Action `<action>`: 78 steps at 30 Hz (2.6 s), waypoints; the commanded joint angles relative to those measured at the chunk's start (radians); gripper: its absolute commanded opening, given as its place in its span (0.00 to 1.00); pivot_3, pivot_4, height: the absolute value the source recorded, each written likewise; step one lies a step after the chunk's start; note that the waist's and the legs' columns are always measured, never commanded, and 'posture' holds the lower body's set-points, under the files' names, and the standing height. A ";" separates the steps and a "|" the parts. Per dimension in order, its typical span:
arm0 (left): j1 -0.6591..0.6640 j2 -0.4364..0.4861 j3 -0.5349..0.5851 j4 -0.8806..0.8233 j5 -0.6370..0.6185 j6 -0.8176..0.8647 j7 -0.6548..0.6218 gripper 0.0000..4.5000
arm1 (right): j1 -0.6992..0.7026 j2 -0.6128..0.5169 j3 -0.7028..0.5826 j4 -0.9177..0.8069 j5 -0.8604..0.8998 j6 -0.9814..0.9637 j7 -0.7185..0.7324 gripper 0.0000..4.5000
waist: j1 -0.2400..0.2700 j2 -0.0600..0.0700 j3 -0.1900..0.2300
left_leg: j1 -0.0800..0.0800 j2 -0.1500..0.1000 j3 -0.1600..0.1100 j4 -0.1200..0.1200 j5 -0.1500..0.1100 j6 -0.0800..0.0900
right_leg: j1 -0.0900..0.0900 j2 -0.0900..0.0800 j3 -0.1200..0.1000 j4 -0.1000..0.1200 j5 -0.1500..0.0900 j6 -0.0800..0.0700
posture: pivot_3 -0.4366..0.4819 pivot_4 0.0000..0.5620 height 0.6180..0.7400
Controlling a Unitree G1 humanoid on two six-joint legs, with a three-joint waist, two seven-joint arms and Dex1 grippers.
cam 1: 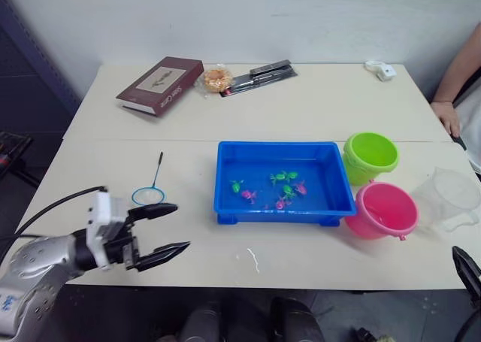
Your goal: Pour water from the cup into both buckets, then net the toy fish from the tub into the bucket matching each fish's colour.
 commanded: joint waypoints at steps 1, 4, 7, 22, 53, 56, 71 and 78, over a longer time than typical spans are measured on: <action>-0.084 0.005 -0.097 -0.045 0.036 0.009 -0.016 0.99 | -0.005 0.033 0.041 -0.037 -0.019 0.042 -0.088 1.00 | -0.008 0.002 -0.001 | 0.000 0.000 0.001 0.000 0.000 0.000 | 0.000 0.001 0.001 0.001 0.000 0.000 | 0.48 0.27 1.00; -0.233 -0.011 -0.186 -0.041 0.040 0.035 -0.026 0.99 | -0.041 0.030 0.075 -0.005 -0.030 0.094 -0.150 1.00 | -0.017 0.002 -0.001 | 0.000 0.001 0.001 0.000 0.001 0.000 | 0.000 0.003 0.001 0.002 0.000 0.000 | 0.48 0.27 1.00; -0.399 -0.032 -0.223 0.046 0.052 0.066 -0.030 0.99 | -0.181 0.005 0.045 0.108 -0.025 0.142 -0.282 1.00 | -0.019 -0.003 -0.002 | 0.000 0.000 0.001 0.001 0.004 0.001 | -0.001 0.005 0.000 0.002 0.000 0.001 | 0.48 0.27 1.00; -0.419 -0.057 -0.220 0.087 0.078 0.064 -0.056 0.99 | -0.373 -0.083 0.062 0.295 -0.057 0.125 -0.354 1.00 | -0.016 -0.002 -0.003 | -0.001 0.000 0.000 0.002 0.005 0.001 | -0.001 0.005 0.001 0.004 -0.001 0.001 | 0.48 0.27 1.00; -0.459 -0.109 -0.237 0.147 0.165 0.012 -0.044 0.99 | -0.578 -0.112 0.051 0.568 -0.136 0.005 -0.495 1.00 | -0.020 -0.002 -0.003 | -0.001 0.001 0.000 0.002 0.006 0.001 | -0.001 0.005 0.001 0.004 -0.001 0.001 | 0.48 0.27 1.00; -0.462 -0.120 -0.233 0.142 0.159 0.022 -0.020 0.99 | -0.619 -0.123 0.047 0.625 -0.119 -0.001 -0.500 1.00 | -0.021 -0.002 -0.003 | -0.001 0.000 0.000 0.002 0.006 0.001 | -0.001 0.005 0.001 0.004 -0.001 0.001 | 0.48 0.27 1.00; -0.468 -0.125 -0.241 0.130 0.161 0.031 -0.010 0.99 | -0.798 -0.245 0.056 0.937 -0.086 -0.088 -0.409 1.00 | -0.023 -0.001 -0.003 | -0.001 0.000 0.001 0.002 0.006 0.001 | -0.001 0.005 0.000 0.004 0.000 0.002 | 0.48 0.27 1.00; -0.493 -0.093 -0.216 0.150 0.172 0.037 -0.015 1.00 | -0.851 -0.266 0.070 1.036 -0.050 -0.107 -0.290 0.72 | -0.023 -0.002 -0.003 | -0.001 0.001 0.001 0.002 0.006 0.001 | -0.001 0.005 0.000 0.003 0.000 0.002 | 0.48 0.27 1.00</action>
